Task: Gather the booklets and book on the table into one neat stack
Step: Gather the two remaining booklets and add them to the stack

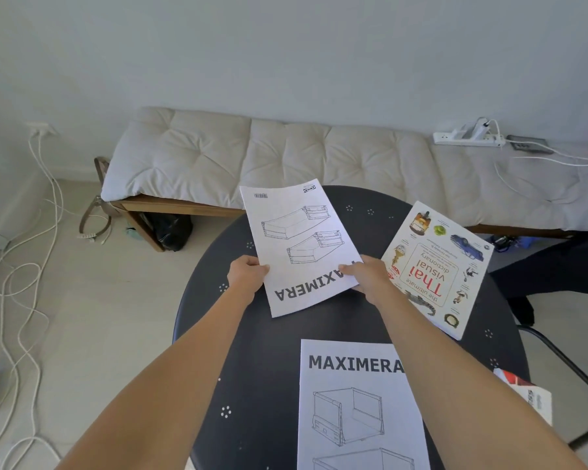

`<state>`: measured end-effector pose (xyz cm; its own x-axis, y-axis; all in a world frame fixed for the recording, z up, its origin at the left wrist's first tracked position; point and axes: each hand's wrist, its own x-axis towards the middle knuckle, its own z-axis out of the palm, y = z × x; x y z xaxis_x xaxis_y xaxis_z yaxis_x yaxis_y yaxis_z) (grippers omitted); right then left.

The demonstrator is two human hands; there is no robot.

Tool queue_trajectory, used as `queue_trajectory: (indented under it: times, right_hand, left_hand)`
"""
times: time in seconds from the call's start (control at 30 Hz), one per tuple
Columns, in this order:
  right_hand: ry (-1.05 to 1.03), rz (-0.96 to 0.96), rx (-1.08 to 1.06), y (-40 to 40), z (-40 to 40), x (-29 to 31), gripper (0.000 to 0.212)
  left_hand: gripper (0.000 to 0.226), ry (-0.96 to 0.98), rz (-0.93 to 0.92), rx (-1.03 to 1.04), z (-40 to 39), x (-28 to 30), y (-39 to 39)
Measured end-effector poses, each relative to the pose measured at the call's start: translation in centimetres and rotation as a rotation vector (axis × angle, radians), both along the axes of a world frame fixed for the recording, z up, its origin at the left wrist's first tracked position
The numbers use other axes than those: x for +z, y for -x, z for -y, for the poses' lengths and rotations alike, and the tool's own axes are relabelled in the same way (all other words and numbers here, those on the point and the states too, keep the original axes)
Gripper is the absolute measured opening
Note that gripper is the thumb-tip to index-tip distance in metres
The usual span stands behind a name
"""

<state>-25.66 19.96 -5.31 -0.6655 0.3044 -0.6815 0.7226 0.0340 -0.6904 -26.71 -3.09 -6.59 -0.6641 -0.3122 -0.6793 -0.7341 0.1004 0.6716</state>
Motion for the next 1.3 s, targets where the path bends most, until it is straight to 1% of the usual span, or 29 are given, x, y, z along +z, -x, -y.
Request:
queue_trajectory:
  times: [0.07,0.17,0.23,0.27,0.33,0.47,0.57,0.67,0.73,0.8,0.83,0.93,0.97,1.0,1.1,1.13,1.2,1.3]
  right_hand:
    - [0.146,-0.028,-0.128,-1.4,0.3,0.5,0.029]
    - [0.349,-0.078,-0.33,-4.2,0.5,1.3,0.027]
    - [0.455,-0.106,-0.406,-6.4,0.5,1.7,0.024]
    - [0.485,-0.108,-0.407,-7.5,0.6,1.9,0.023]
    - [0.497,-0.092,-0.362,-9.7,1.0,2.0,0.026]
    - [0.39,-0.075,-0.304,-14.0,1.6,1.4,0.038]
    - [0.346,-0.066,-0.315,-17.1,0.8,1.3,0.037]
    - [0.264,-0.019,-0.284,-19.9,-1.4,1.3,0.034]
    - [0.193,0.011,-0.226,-21.4,-3.1,1.6,0.032]
    - [0.132,0.023,-0.159,-22.6,-4.7,2.4,0.028]
    - [0.103,0.025,-0.128,-23.0,-5.5,2.9,0.026]
    - [0.048,0.037,0.006,-23.6,-8.0,4.5,0.028]
    - [0.026,0.058,0.071,-23.7,-8.8,5.0,0.029]
    - [0.006,0.08,0.133,-23.8,-9.5,5.5,0.029]
    - [-0.057,0.15,0.322,-23.6,-10.7,7.0,0.027]
    - [-0.072,0.172,0.383,-23.5,-10.7,7.5,0.027]
    - [-0.099,0.204,0.473,-23.1,-10.5,8.3,0.026]
    - [-0.122,0.221,0.563,-22.6,-10.2,9.0,0.027]
  left_hand:
    - [0.016,-0.08,-0.015,0.027,0.1,0.4,-1.0]
    - [0.013,-0.149,-0.07,0.062,-0.2,1.5,-3.6]
    - [0.018,-0.184,-0.09,0.101,-0.6,1.9,-5.8]
    - [0.02,-0.206,-0.091,0.122,-1.0,2.0,-6.9]
    - [0.02,-0.262,-0.092,0.174,-2.1,1.9,-9.2]
    - [0.017,-0.35,-0.065,0.239,-4.3,1.8,-14.4]
    - [0.016,-0.404,-0.055,0.241,-4.8,2.1,-17.9]
    - [0.013,-0.427,-0.092,0.257,-4.6,2.7,-20.3]
    - [0.011,-0.354,-0.11,0.249,-4.0,2.5,-21.2]
    - [0.015,-0.223,-0.109,0.227,-3.0,1.9,-21.7]
    - [0.022,-0.162,-0.092,0.222,-2.6,1.6,-21.8]
    - [0.055,0.038,-0.012,0.19,-1.1,1.7,-22.5]
    - [0.058,0.068,-0.009,0.175,-0.7,1.7,-22.7]
    - [0.054,0.052,-0.021,0.147,-0.4,1.7,-23.1]
    - [0.035,-0.093,-0.05,0.005,0.2,1.3,-23.5]
    - [0.028,-0.099,-0.062,-0.049,0.2,1.3,-23.6]
    - [0.02,-0.013,-0.098,-0.144,0.1,1.3,-23.4]
    - [0.03,0.081,-0.144,-0.167,0.1,1.7,-23.0]
